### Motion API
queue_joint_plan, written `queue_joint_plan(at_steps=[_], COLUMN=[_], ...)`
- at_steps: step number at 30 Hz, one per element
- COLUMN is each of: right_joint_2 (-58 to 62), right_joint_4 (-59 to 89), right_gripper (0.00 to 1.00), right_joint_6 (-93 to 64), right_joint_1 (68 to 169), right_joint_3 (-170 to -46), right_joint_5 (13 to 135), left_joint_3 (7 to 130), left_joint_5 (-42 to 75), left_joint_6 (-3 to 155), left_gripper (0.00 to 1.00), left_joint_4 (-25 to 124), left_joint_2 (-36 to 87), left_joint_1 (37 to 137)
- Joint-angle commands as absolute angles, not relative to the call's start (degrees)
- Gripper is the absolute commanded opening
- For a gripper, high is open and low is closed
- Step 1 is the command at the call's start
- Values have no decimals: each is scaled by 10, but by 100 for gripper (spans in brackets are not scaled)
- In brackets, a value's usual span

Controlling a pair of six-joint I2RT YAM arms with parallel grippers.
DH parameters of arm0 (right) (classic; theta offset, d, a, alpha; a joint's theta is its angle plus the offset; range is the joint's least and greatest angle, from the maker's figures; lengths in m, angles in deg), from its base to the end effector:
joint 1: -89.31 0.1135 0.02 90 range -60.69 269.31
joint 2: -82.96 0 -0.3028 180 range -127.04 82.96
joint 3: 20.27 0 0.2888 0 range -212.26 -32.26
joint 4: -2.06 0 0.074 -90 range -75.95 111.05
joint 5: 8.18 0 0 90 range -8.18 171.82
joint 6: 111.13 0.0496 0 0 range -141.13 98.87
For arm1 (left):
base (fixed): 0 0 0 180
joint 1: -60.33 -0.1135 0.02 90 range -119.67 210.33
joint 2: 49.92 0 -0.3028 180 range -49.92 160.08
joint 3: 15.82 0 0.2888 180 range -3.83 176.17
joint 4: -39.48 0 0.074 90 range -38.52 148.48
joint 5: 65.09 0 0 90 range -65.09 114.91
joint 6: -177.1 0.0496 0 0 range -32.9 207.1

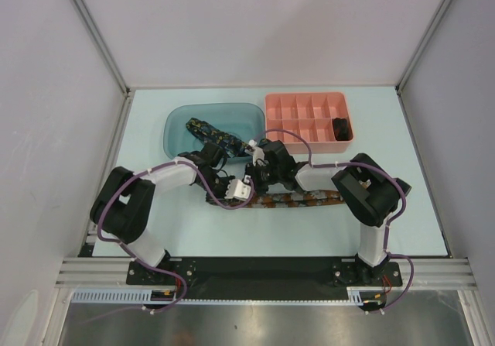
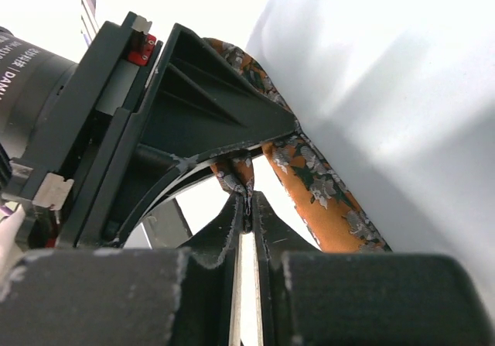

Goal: Roll the ties
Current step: Roll the tie at the center of the board.

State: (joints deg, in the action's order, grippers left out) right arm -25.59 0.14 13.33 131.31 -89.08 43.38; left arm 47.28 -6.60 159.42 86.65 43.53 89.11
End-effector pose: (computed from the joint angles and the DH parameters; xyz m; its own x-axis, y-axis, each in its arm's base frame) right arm 0.2971 0.3090 0.1467 -0.8788 -0.1949 -0.4356 -0.4752 0.4411 0.7613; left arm 0.2615 -0.1732 0.1563 0.2255 0.8029 -0.5518 0.9701 -0.2374 0.0509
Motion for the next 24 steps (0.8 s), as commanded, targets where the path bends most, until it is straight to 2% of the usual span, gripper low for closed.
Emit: queue_joint_plan(at_steps=[1,4,6,8,11,13,16,17,20,24], right_joint_2=[-248,-248,-250,-251,-251,-251,-252,-253,-254,-257], right_joint_4=[14,27,41,46,56,60,65,64,66,70], right_gripper=[5,0,0,0,0,0,0,0,1,4], right_joint_6=[106,94,83,76,69,67,67,67,68,68], right_joint_1=[1308,1311,1311,1311,1312,1315,1317,1318,1317,1318], right_joint_3=[-890,-891,-893,-897,-898,-900,-903,-904,-906,-911], right_joint_5=[451,471,482,498,508,510,511,511,511,511], left_joint_3=[467,471,469,470,473,473,473,475,486,505], left_joint_5=[-61,-68,-71,-76,-90,-98,-115,-120,-123,-145], left_joint_6=[1612,1603,1595,1591,1583,1583,1585,1584,1577,1575], left_gripper=[33,48,64,72,75,74,63,54,40,35], left_joint_4=[887,894,893,893,901,907,912,912,912,925], left_joint_2=[420,411,395,385,368,358,347,347,363,375], left_joint_1=[894,891,882,872,849,839,837,838,839,846])
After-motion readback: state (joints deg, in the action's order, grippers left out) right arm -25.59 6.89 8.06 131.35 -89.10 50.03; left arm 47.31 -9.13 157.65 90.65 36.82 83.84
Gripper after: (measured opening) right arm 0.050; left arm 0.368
